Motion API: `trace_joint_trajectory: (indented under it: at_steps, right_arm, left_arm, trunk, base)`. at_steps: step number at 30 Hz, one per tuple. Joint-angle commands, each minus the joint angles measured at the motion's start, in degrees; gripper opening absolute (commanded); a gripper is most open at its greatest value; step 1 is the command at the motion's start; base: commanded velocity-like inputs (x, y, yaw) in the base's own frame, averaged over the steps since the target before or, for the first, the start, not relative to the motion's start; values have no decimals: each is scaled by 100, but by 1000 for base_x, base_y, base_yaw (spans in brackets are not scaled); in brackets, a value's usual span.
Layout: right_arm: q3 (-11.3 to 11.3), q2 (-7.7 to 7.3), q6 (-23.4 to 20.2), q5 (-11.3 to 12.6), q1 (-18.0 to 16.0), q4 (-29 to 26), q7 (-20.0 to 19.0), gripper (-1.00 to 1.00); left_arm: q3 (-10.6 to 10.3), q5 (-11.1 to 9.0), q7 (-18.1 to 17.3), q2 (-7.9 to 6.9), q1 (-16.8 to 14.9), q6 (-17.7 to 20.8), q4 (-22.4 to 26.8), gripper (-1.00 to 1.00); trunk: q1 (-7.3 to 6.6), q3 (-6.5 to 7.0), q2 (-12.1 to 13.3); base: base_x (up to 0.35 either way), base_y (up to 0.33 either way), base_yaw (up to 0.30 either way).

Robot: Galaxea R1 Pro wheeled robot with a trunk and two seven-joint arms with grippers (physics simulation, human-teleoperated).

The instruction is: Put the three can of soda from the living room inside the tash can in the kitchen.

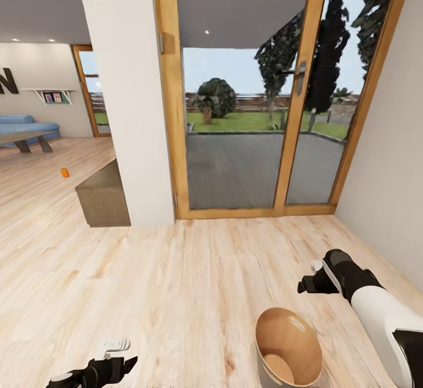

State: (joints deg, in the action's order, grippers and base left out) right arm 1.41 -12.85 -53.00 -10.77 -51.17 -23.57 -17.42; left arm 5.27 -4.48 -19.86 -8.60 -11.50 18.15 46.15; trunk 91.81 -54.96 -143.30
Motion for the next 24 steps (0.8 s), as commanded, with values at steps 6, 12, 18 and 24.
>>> trace_joint_trajectory:
  at_steps: [6, 12, 18, 24]
  right_arm:
    - [-7, 3, 0, -3, 18, 1, 1, 100]
    - [-2, -4, 0, -4, 25, 0, 2, 100]
    - [-7, -1, 0, -13, 52, -2, 2, 100]
    - [-8, 1, 0, -17, 94, -6, 2, 100]
  left_arm:
    - [0, 0, 0, -1, 1, -3, -1, 100]
    - [0, 0, 0, 0, 1, -4, -1, 100]
    - [-1, 0, 5, 1, 2, -5, -1, 100]
    - [0, 0, 8, 2, 0, -8, -1, 100]
  trunk:
    - [15, -134, -9]
    - [31, -266, -17]
    - [46, -399, -25]
    - [62, -532, -33]
  base:
    - [0, 0, 0]
    - [0, 0, 0]
    - [0, 0, 0]
    - [0, 0, 0]
